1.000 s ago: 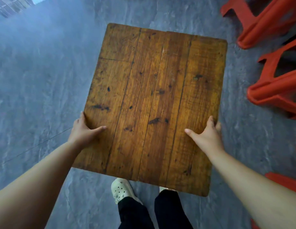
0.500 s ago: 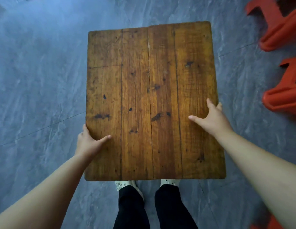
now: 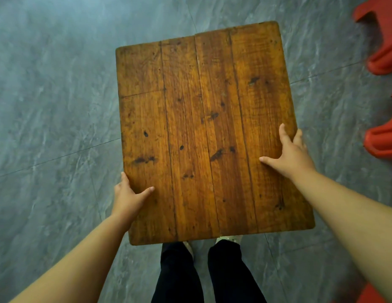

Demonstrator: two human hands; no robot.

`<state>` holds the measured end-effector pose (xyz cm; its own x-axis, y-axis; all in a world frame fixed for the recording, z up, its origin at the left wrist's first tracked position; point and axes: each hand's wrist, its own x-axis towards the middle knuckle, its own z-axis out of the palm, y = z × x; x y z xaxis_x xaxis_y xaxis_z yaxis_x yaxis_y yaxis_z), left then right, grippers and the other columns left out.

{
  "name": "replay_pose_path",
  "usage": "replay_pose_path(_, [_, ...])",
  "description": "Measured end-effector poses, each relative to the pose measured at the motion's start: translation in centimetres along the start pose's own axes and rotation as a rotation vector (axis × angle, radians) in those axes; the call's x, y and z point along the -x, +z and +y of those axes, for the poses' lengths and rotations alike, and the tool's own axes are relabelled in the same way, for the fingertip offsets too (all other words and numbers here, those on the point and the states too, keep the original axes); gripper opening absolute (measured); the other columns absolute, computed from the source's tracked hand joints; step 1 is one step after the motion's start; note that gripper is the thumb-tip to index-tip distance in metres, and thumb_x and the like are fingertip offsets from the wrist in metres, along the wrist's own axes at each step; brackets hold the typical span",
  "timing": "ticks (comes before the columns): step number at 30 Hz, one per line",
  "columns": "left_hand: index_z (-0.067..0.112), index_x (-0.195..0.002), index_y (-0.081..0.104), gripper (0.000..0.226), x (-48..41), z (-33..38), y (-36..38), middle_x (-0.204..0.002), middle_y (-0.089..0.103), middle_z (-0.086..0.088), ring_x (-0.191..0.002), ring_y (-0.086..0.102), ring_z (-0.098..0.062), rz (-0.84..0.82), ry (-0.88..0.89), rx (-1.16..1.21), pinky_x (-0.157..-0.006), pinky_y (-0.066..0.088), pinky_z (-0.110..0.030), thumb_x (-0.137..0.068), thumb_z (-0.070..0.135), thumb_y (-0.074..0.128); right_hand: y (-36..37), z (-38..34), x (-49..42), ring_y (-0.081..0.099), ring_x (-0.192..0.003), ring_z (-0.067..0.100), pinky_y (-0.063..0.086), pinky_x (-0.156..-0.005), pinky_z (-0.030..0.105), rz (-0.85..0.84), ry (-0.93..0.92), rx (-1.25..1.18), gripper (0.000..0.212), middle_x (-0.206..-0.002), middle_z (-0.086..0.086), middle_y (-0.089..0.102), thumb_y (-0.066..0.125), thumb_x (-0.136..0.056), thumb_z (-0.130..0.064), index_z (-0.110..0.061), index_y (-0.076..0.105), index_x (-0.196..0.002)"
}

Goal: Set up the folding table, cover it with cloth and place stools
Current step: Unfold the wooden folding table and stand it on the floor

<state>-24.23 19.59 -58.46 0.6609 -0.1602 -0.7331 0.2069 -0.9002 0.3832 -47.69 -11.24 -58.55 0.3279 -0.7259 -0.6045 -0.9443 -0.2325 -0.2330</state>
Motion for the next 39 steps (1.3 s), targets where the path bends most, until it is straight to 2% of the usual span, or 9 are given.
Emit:
replay_pose_path(6, [0.022,-0.151,-0.005,0.109,1.2,-0.3,1.2,-0.149,0.018,-0.009,-0.135,0.029,-0.032,-0.023,-0.003,-0.036,-0.107,0.034,-0.054,-0.077,0.039,0.073,-0.4,0.2,-0.6,0.009,-0.144,0.041,0.02,-0.114,0.048,0.004,0.004,0.033,0.11,-0.158,0.021,-0.007,0.072,-0.073,-0.051,-0.029,-0.002,-0.151])
replay_pose_path(11, [0.026,-0.149,0.009,0.1,1.1,-0.4,1.2,-0.145,0.026,-0.008,-0.13,0.037,-0.033,-0.026,-0.007,0.02,-0.101,0.039,-0.058,-0.075,0.044,0.073,-0.4,0.8,-0.5,0.01,-0.144,0.04,0.022,-0.114,0.049,0.007,-0.006,0.042,0.108,-0.159,0.018,-0.007,0.071,-0.074,-0.053,-0.031,-0.001,-0.151])
replay_pose_path(16, [0.025,-0.15,0.009,0.098,1.8,-0.3,1.7,-0.146,0.027,-0.01,-0.13,0.037,-0.034,-0.001,-0.002,-0.013,-0.101,0.04,-0.055,-0.077,0.041,0.073,-0.4,1.2,-0.4,0.008,-0.145,0.038,0.023,-0.113,0.051,0.005,-0.003,0.056,0.108,-0.159,0.015,-0.009,0.069,-0.074,-0.054,-0.033,-0.004,-0.151])
replay_pose_path(20, [0.021,-0.149,0.013,0.098,1.8,-0.4,1.6,-0.148,0.027,-0.008,-0.133,0.034,-0.033,0.05,-0.016,0.011,-0.104,0.036,-0.056,-0.076,0.043,0.073,-0.1,0.8,0.5,-0.002,-0.146,0.035,0.013,-0.116,0.052,0.043,-0.019,0.136,0.109,-0.159,0.015,-0.012,0.064,-0.074,-0.062,-0.028,-0.005,-0.152])
replay_pose_path(24, [0.022,-0.151,0.007,0.102,2.8,1.5,2.5,-0.158,0.007,-0.004,-0.145,0.008,-0.027,0.245,0.387,-0.43,-0.114,0.012,-0.049,-0.075,0.055,0.068,2.1,-1.8,3.9,-0.013,-0.146,0.029,0.005,-0.118,0.05,0.11,-0.376,0.312,0.108,-0.158,0.011,-0.017,0.05,-0.072,-0.074,-0.026,-0.007,-0.151])
replay_pose_path(27, [0.032,-0.15,-0.008,0.107,3.6,3.5,4.6,-0.157,-0.018,0.002,-0.144,-0.017,-0.022,0.049,0.613,-0.769,-0.115,0.001,-0.051,-0.074,0.065,0.06,4.7,-4.0,6.2,-0.018,-0.145,0.028,0.003,-0.118,0.052,-0.046,-0.479,0.351,0.109,-0.158,0.007,-0.021,0.049,-0.072,-0.076,-0.031,-0.013,-0.149])
replay_pose_path(32, [0.033,-0.147,-0.018,0.117,3.3,4.2,7.0,-0.154,-0.028,0.001,-0.141,-0.025,-0.028,-0.102,0.532,-0.935,-0.114,0.005,-0.058,-0.07,0.065,0.065,6.8,-4.8,6.5,-0.023,-0.143,0.034,0.004,-0.115,0.058,-0.115,-0.45,0.526,0.114,-0.155,0.01,-0.028,0.056,-0.072,-0.071,-0.03,-0.02,-0.147])
replay_pose_path(36, [0.033,-0.148,-0.013,0.116,3.2,4.5,7.0,-0.156,-0.024,0.0,-0.142,-0.021,-0.03,-0.076,0.52,-0.958,-0.113,0.009,-0.059,-0.07,0.062,0.067,6.7,-5.3,6.5,-0.021,-0.143,0.035,0.007,-0.116,0.056,-0.127,-0.426,0.565,0.115,-0.155,0.01,-0.028,0.057,-0.073,-0.07,-0.03,-0.021,-0.147])
replay_pose_path(39, [0.029,-0.15,-0.004,0.102,4.2,6.1,6.1,-0.158,-0.017,-0.002,-0.144,-0.013,-0.03,-0.143,0.463,-0.954,-0.113,0.007,-0.058,-0.078,0.058,0.062,5.2,-6.2,6.7,-0.014,-0.145,0.034,0.011,-0.116,0.053,-0.195,-0.391,0.583,0.109,-0.158,0.009,-0.021,0.059,-0.076,-0.065,-0.029,-0.012,-0.15])
